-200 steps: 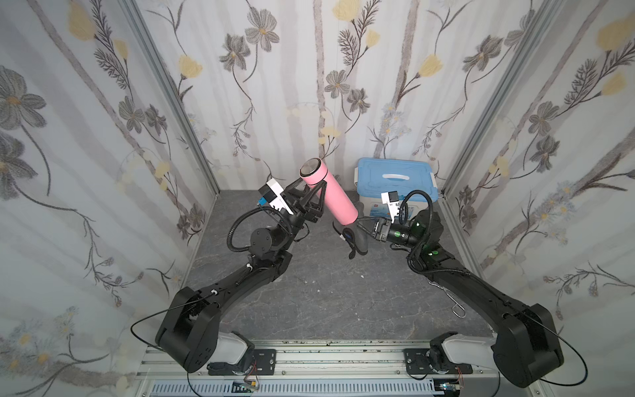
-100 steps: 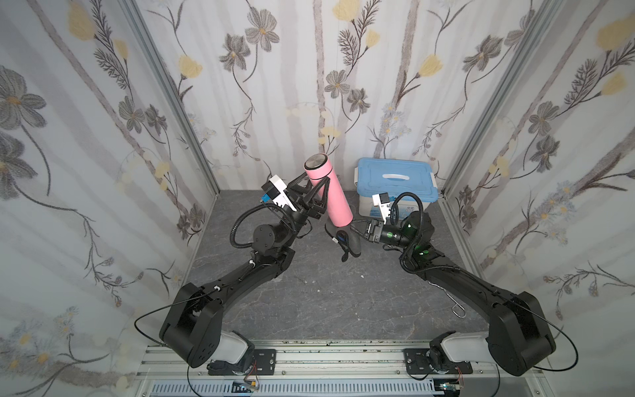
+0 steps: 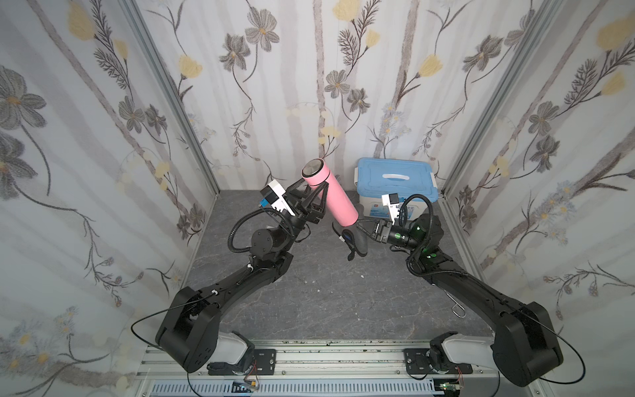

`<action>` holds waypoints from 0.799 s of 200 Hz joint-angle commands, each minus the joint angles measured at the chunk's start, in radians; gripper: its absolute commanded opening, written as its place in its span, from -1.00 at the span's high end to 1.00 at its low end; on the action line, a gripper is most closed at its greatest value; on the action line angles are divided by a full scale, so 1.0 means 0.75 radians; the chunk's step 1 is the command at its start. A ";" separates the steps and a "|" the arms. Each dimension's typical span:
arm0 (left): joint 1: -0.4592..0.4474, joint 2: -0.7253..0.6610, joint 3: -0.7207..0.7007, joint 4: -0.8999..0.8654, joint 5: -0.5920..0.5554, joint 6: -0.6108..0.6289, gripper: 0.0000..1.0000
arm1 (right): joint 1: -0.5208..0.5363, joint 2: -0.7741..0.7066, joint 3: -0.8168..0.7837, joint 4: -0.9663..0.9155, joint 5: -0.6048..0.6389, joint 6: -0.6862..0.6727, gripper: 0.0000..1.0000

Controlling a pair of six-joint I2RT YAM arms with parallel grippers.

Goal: Wipe the surface of the thermos
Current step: Wipe the dirt from the surface of the thermos.

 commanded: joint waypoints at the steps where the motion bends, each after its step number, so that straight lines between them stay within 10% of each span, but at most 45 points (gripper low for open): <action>1: 0.009 -0.014 -0.013 0.015 0.021 0.035 0.85 | -0.025 -0.050 -0.017 0.082 -0.019 0.003 1.00; 160: 0.002 0.038 0.085 0.015 0.051 -0.002 0.90 | 0.107 0.141 0.026 0.219 0.026 0.058 1.00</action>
